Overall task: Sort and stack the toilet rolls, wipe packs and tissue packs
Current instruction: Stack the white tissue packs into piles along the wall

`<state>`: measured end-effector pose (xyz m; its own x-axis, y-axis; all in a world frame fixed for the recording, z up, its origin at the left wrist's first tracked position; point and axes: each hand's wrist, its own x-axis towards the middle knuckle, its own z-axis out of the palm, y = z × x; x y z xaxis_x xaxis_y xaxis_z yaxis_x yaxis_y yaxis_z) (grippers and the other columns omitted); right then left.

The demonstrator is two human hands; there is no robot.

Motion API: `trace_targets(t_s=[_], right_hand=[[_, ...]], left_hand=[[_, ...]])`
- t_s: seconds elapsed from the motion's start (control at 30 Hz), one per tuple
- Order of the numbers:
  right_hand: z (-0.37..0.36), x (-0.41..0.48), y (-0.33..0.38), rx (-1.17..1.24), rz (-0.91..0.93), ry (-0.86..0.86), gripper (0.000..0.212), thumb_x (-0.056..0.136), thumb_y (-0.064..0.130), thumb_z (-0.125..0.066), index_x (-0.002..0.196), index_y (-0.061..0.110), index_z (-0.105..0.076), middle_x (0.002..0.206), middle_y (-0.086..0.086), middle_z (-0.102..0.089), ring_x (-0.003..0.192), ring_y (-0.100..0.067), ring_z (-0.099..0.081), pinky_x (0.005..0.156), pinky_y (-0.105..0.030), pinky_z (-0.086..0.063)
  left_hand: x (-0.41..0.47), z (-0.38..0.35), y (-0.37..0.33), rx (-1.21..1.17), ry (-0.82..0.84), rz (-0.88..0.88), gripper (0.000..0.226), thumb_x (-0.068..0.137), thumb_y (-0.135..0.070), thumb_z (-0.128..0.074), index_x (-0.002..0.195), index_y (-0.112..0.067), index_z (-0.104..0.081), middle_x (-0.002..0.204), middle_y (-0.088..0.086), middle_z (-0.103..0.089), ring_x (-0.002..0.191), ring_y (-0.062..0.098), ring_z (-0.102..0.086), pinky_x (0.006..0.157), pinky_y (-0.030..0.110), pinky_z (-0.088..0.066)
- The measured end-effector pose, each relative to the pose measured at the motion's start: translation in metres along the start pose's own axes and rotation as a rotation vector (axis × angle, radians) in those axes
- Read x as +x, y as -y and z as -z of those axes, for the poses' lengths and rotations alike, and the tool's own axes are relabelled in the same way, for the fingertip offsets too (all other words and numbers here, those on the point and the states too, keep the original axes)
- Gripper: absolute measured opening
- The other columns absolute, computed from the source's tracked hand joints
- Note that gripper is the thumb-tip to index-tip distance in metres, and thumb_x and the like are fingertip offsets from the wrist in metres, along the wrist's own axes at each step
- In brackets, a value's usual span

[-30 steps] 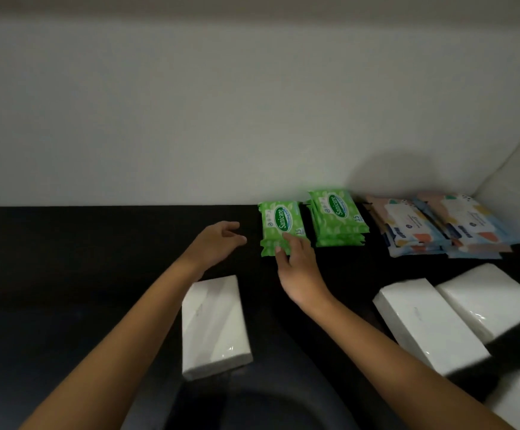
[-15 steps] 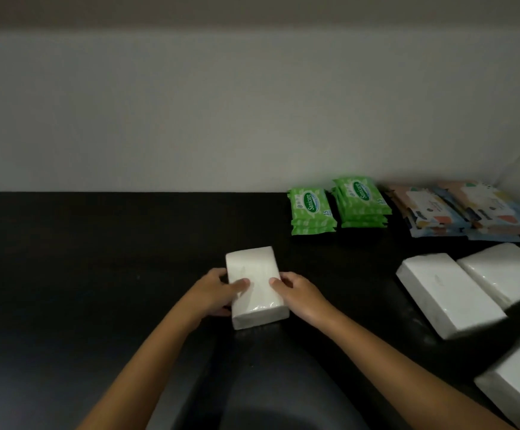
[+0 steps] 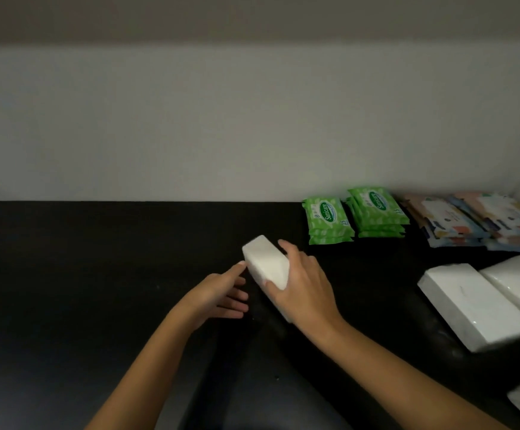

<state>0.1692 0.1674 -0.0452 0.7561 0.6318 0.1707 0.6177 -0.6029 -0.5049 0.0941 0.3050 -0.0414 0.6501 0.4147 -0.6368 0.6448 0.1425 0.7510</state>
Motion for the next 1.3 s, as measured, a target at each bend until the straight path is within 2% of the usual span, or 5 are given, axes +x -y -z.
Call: trace_targets(t_s=[0.17, 0.3, 0.6, 0.93, 1.3], right_hand=[[-0.016, -0.013, 0.009, 0.083, 0.211, -0.004, 0.067, 0.082, 0.037, -0.064, 0.140, 0.020, -0.035, 0.127, 0.001, -0.051, 0.113, -0.015, -0.049, 0.090, -0.024, -0.039], [-0.017, -0.006, 0.009, 0.439, -0.052, 0.167, 0.045, 0.092, 0.039, -0.049, 0.135, 0.030, -0.039, 0.129, 0.005, -0.047, 0.116, -0.009, -0.047, 0.096, -0.027, -0.043], [-0.030, 0.008, -0.020, 0.399, -0.284, 0.352, 0.044, 0.096, 0.032, -0.043, 0.139, 0.021, -0.040, 0.139, -0.003, -0.045, 0.125, -0.017, -0.046, 0.103, -0.031, -0.042], [-0.031, 0.064, -0.035, 0.586, -0.428, 0.161, 0.046, 0.095, 0.026, -0.048, 0.139, 0.013, -0.040, 0.141, -0.010, -0.047, 0.128, -0.022, -0.046, 0.102, -0.030, -0.039], [-0.053, 0.102, -0.054, 0.648, -0.428, 0.134, 0.055, 0.094, 0.014, -0.050, 0.145, 0.015, -0.030, 0.147, -0.007, -0.040, 0.136, -0.022, -0.038, 0.110, -0.032, -0.033]], left_hand=[[-0.003, 0.009, 0.013, -0.205, 0.037, -0.041, 0.048, 0.094, -0.042, -0.044, 0.127, -0.008, -0.050, 0.108, 0.016, -0.063, 0.096, 0.027, -0.066, 0.080, 0.035, -0.055], [-0.002, 0.017, 0.019, -0.301, -0.002, -0.003, 0.048, 0.091, -0.036, -0.052, 0.130, -0.011, -0.042, 0.105, 0.015, -0.060, 0.097, 0.029, -0.063, 0.080, 0.038, -0.054], [0.015, 0.009, 0.025, -0.172, -0.143, -0.085, 0.070, 0.083, -0.020, -0.067, 0.143, -0.017, -0.031, 0.123, 0.011, -0.056, 0.098, 0.020, -0.060, 0.068, 0.027, -0.051], [0.053, -0.012, -0.012, 0.129, -0.192, -0.344, 0.064, 0.089, -0.031, -0.057, 0.145, -0.022, -0.028, 0.148, 0.004, -0.038, 0.133, 0.022, -0.039, 0.104, 0.035, -0.035], [0.111, -0.013, -0.042, 0.063, -0.185, -0.427, 0.061, 0.093, -0.027, -0.050, 0.147, -0.021, -0.022, 0.153, 0.005, -0.029, 0.138, 0.024, -0.032, 0.110, 0.041, -0.030]])
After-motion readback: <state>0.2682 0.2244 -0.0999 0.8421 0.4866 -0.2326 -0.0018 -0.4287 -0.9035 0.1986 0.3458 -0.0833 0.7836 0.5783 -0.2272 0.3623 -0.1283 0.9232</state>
